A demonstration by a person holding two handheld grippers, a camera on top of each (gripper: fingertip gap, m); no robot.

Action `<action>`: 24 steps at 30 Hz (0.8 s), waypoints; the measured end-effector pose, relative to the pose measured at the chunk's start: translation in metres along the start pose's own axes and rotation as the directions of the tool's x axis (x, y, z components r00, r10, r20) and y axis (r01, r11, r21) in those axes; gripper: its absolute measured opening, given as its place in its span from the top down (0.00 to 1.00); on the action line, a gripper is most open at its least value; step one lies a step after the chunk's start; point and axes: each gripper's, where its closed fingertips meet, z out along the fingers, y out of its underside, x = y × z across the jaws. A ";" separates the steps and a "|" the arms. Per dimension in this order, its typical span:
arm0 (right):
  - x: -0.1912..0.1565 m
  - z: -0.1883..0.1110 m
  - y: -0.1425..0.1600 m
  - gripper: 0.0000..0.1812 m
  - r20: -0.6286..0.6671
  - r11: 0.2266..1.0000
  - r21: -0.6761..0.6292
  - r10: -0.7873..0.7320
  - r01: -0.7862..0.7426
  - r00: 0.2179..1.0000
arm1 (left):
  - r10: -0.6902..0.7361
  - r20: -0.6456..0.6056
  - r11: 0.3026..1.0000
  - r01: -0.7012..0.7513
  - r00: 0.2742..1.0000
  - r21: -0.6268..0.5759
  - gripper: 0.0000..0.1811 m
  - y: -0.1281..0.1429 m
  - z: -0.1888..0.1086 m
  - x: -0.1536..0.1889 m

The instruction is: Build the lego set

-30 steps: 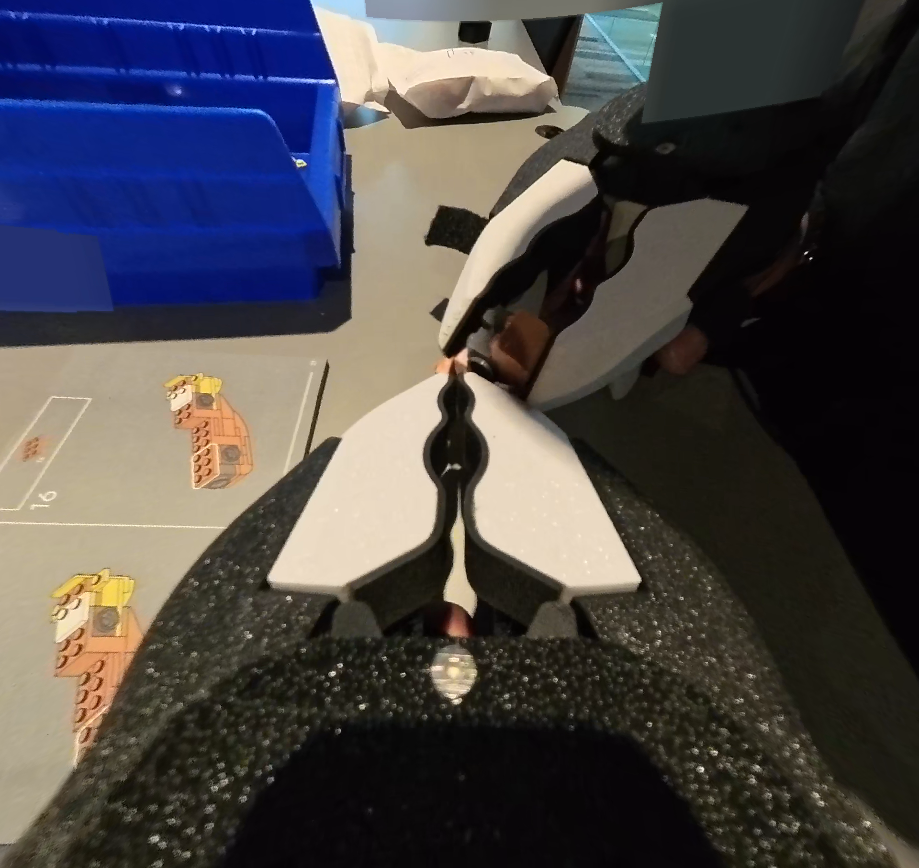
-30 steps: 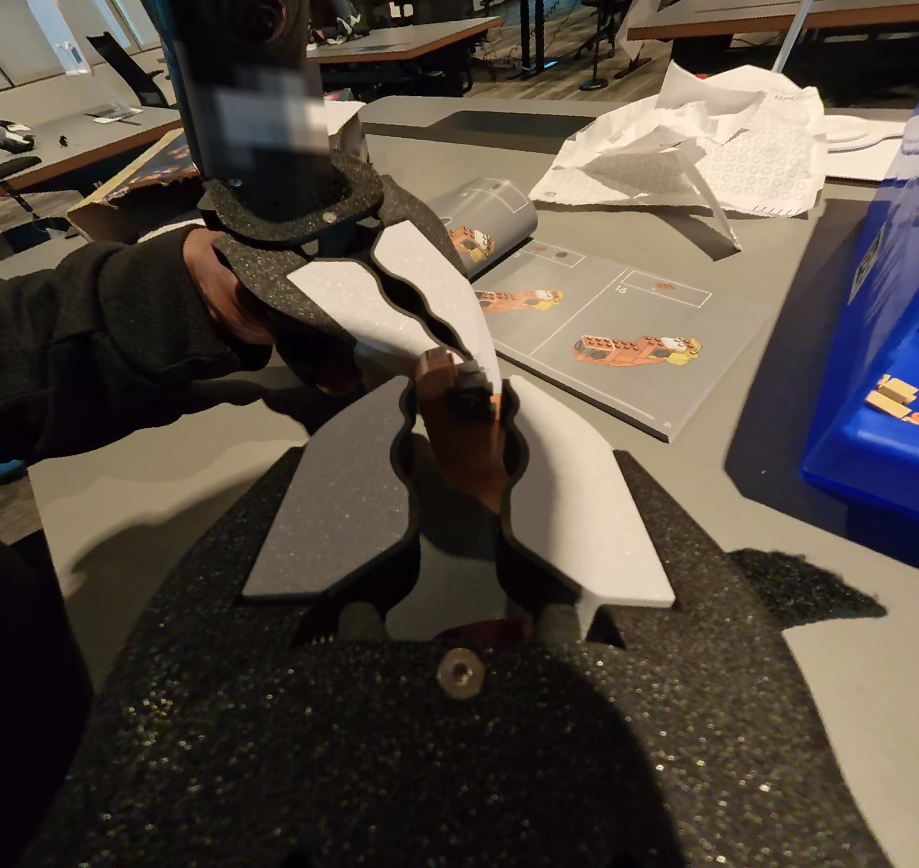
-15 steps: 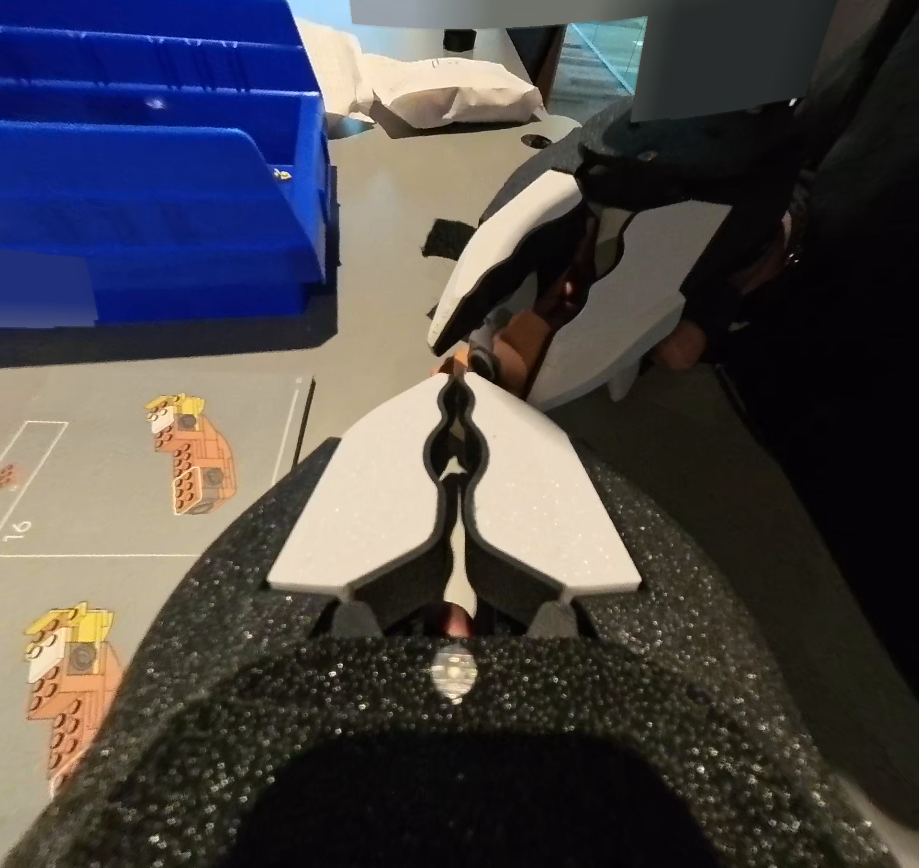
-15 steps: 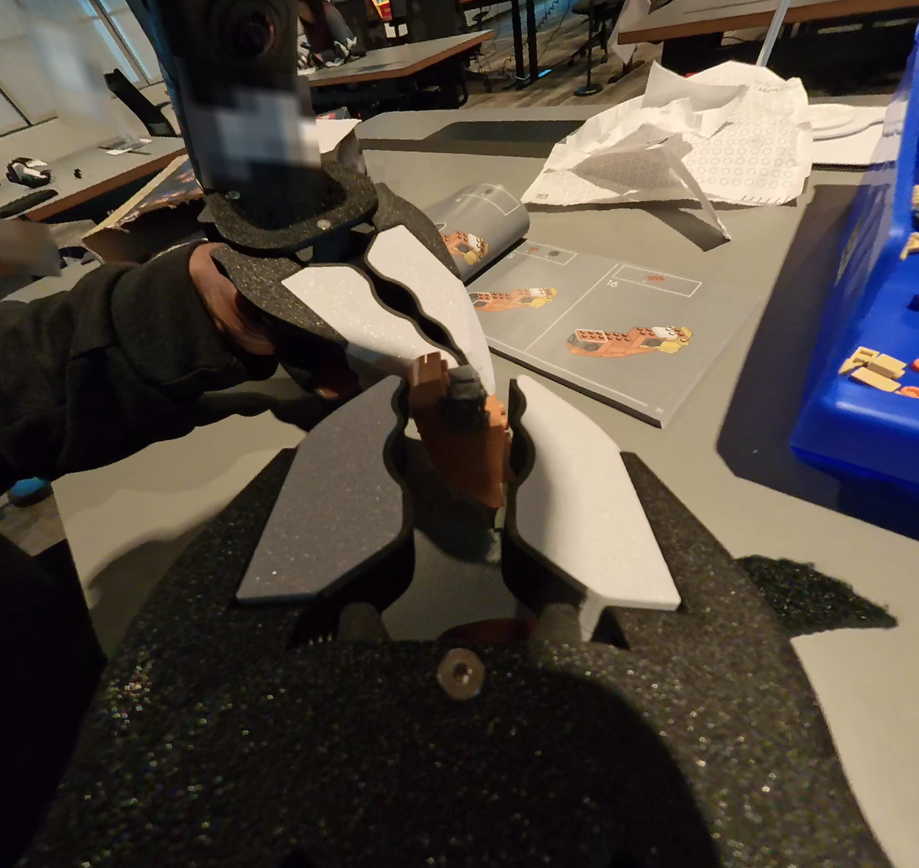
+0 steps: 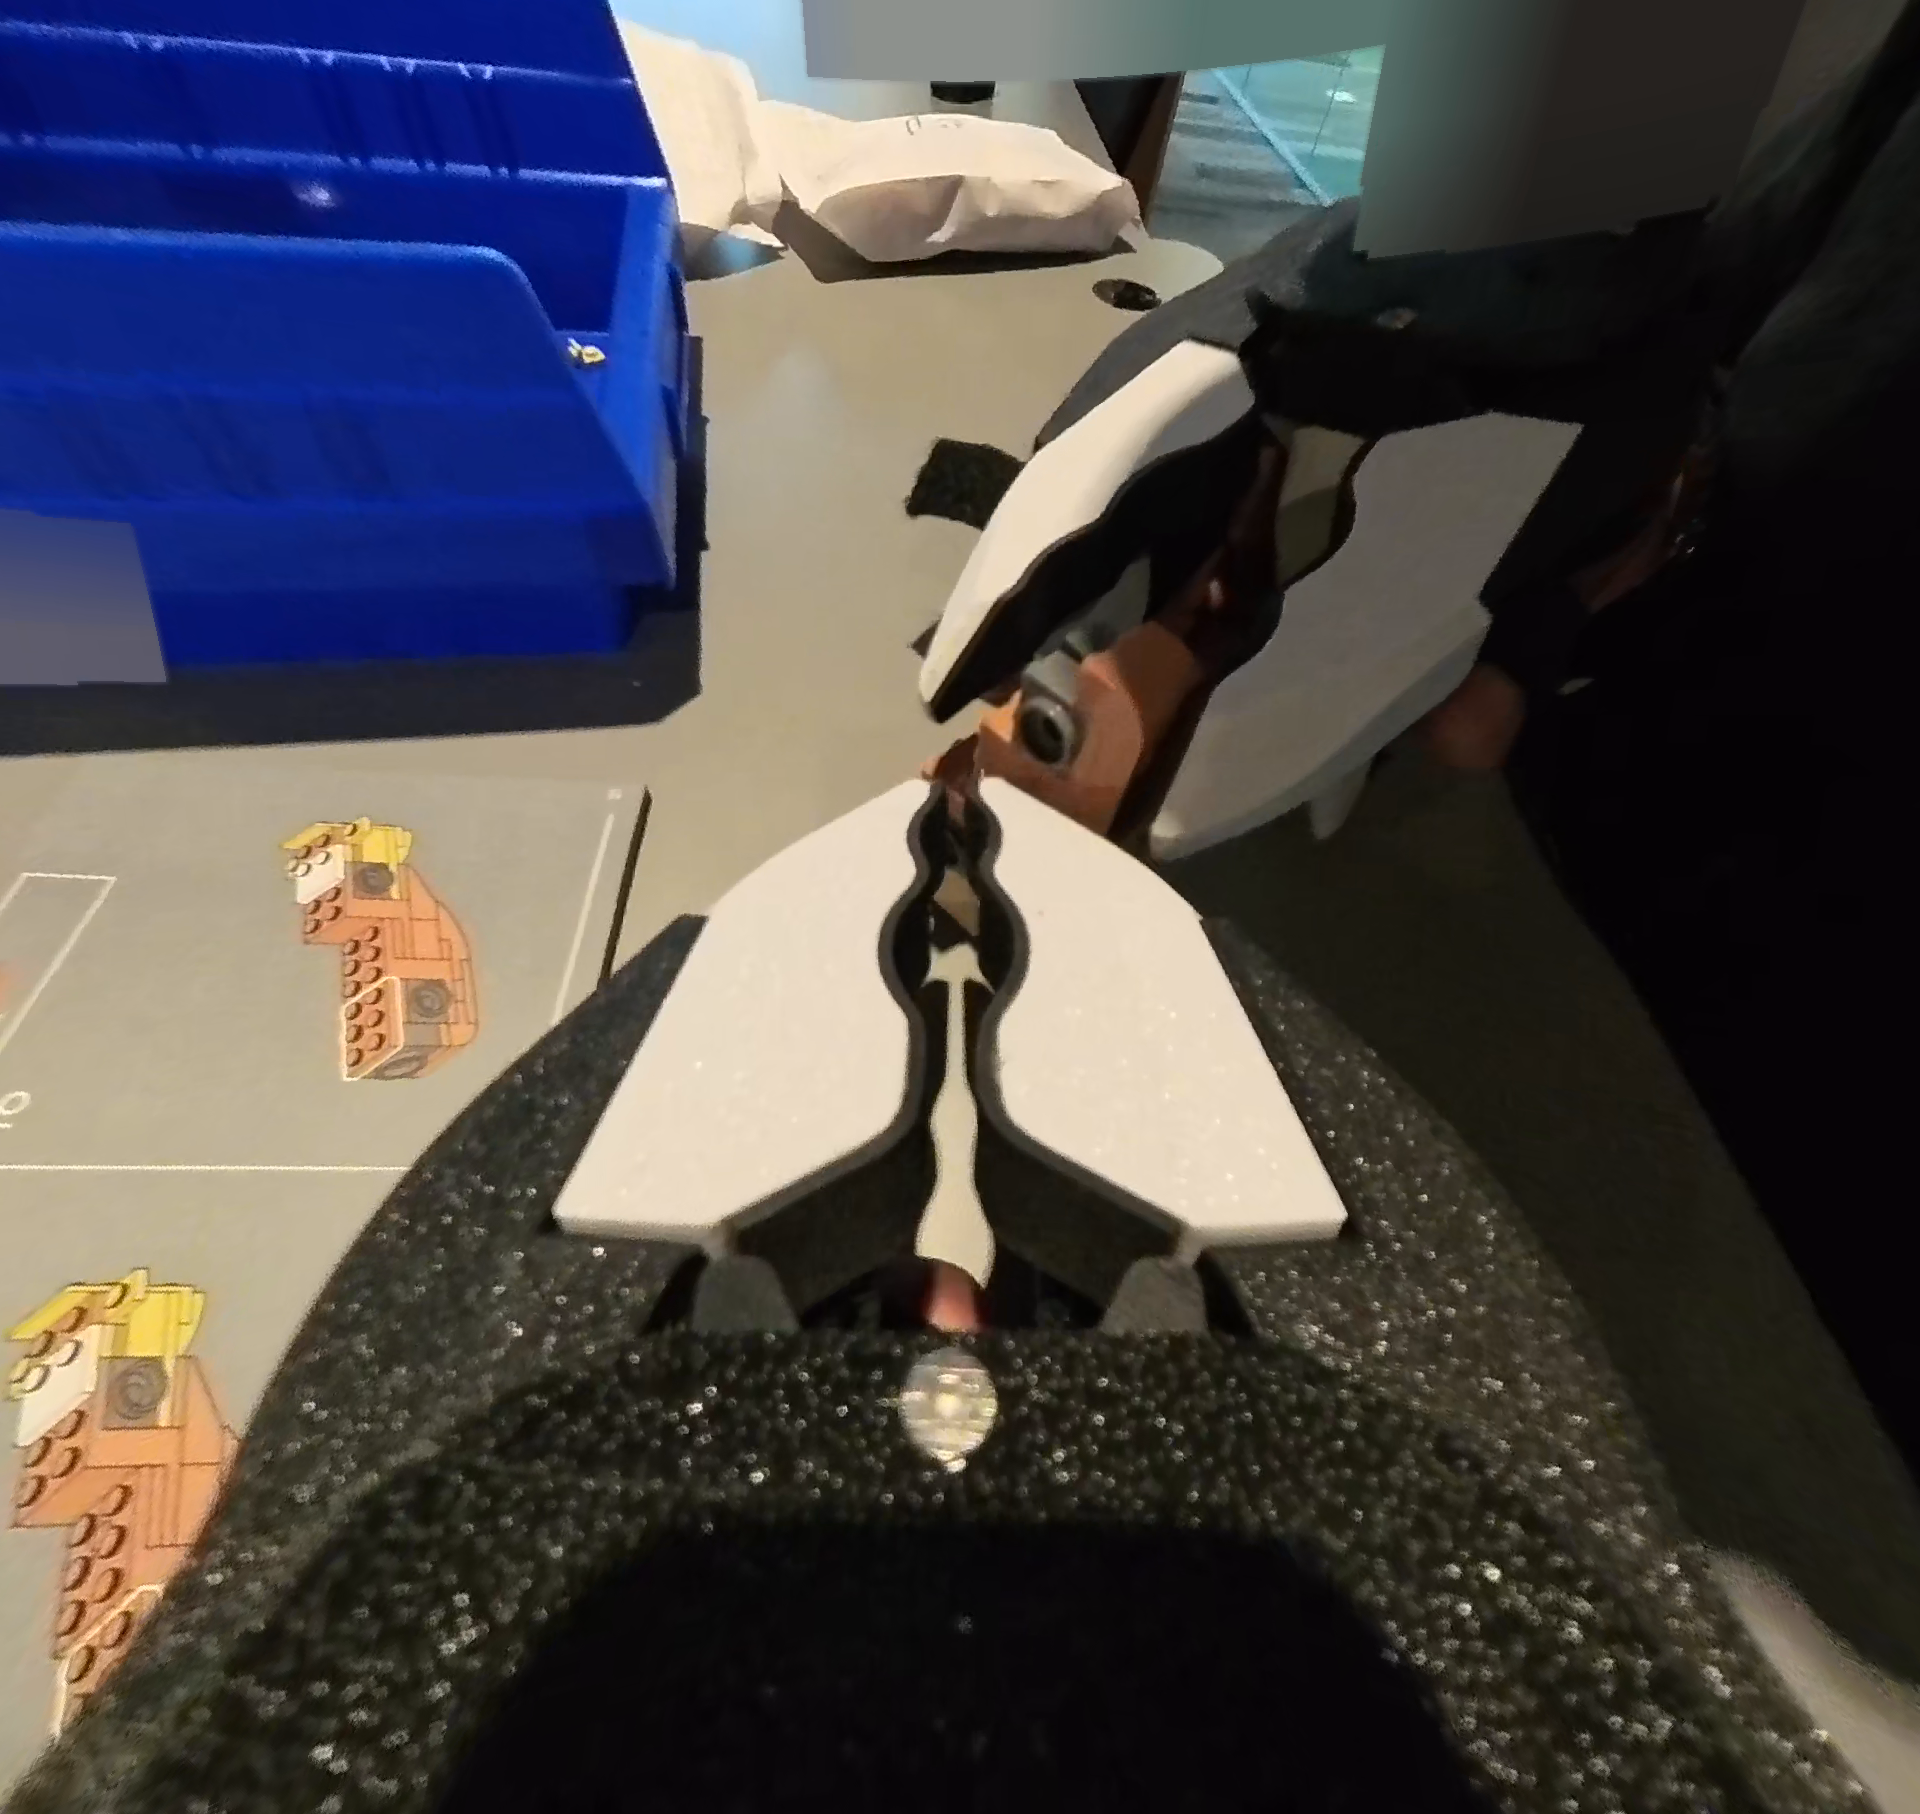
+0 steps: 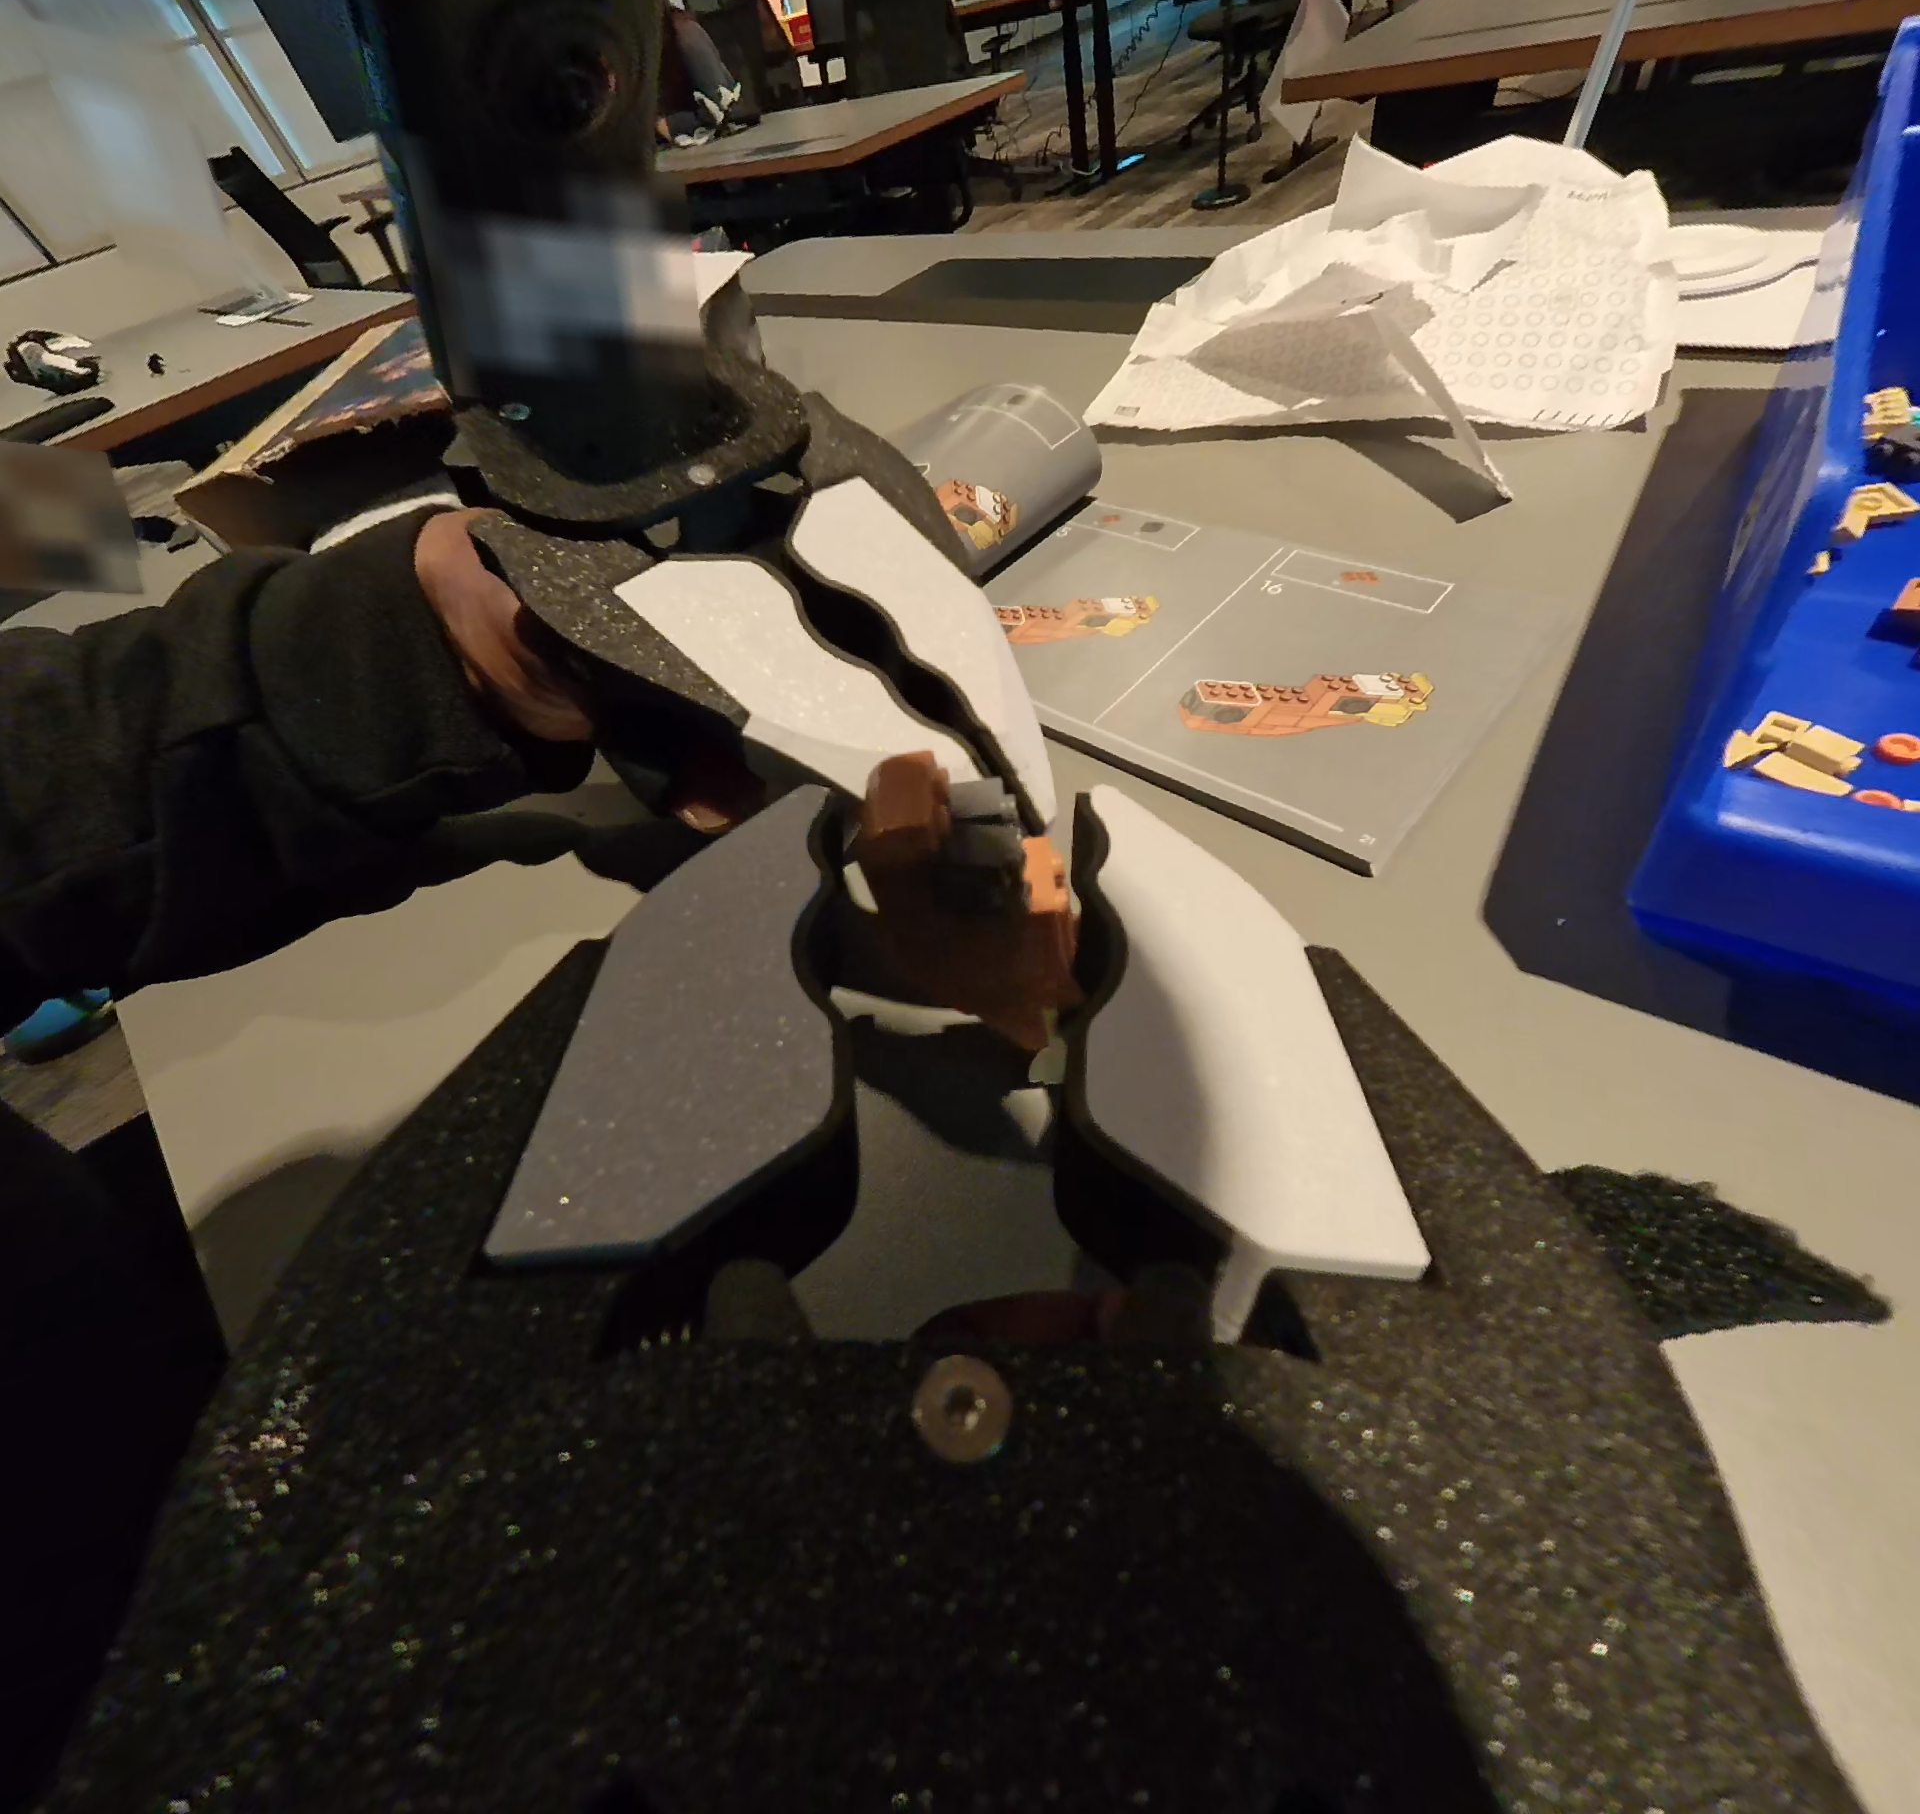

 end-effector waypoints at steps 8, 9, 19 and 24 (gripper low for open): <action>0.001 -0.014 0.002 0.73 -0.054 0.999 0.013 -0.031 0.031 0.998 | 0.005 0.013 1.000 -0.005 1.000 -0.003 0.98 0.001 0.000 -0.001; 0.002 -0.017 0.003 0.72 -0.073 0.999 0.014 -0.035 0.037 0.997 | 0.007 0.017 1.000 -0.007 1.000 -0.002 0.98 0.001 0.000 -0.001; -0.006 -0.023 0.005 0.77 -0.158 0.992 0.011 -0.121 0.124 0.980 | 0.023 0.019 1.000 -0.024 1.000 0.011 0.98 -0.001 -0.002 0.003; -0.004 -0.021 0.002 0.77 -0.175 0.992 0.023 -0.121 0.127 0.977 | 0.039 0.020 0.999 -0.039 0.999 0.016 0.98 -0.004 -0.002 0.004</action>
